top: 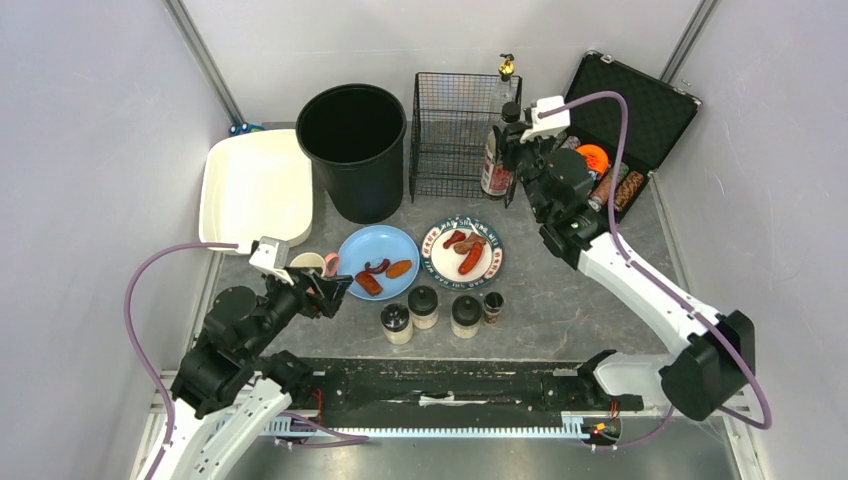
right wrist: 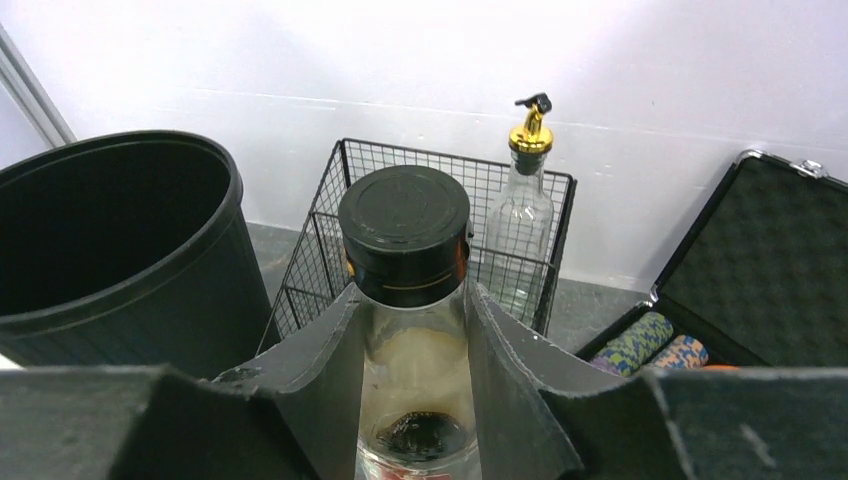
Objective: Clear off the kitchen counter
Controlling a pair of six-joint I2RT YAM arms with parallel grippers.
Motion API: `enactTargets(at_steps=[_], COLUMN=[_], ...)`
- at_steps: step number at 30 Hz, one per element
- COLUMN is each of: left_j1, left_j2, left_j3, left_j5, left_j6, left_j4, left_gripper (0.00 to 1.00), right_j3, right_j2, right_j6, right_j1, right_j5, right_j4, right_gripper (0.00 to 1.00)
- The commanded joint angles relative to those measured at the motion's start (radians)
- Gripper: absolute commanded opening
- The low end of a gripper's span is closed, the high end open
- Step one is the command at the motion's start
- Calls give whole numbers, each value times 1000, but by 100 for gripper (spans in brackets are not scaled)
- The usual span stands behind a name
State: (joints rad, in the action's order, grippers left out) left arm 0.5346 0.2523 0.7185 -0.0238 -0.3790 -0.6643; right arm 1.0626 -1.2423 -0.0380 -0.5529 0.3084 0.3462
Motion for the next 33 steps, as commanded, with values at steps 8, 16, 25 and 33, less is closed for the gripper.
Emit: enactTargets(at_steps=[8, 16, 25, 33], left_j1=[3, 2, 3, 2], left_j2=[-5, -3, 9, 20], left_j3=[-2, -2, -2, -2], left_j5=[6, 2, -8, -15], left_j6=[25, 24, 24, 20], left_j4=[11, 11, 8, 6], left_gripper=[80, 80, 80, 80], right_j3=[216, 344, 526, 680], right_j2=[-159, -297, -455, -605], right_j6=[-87, -137, -204, -251], right_j1=[-5, -5, -5, -5], right_j5=[32, 16, 23, 0], right_j4=[378, 462, 520, 607], right_gripper=[0, 0, 0, 0])
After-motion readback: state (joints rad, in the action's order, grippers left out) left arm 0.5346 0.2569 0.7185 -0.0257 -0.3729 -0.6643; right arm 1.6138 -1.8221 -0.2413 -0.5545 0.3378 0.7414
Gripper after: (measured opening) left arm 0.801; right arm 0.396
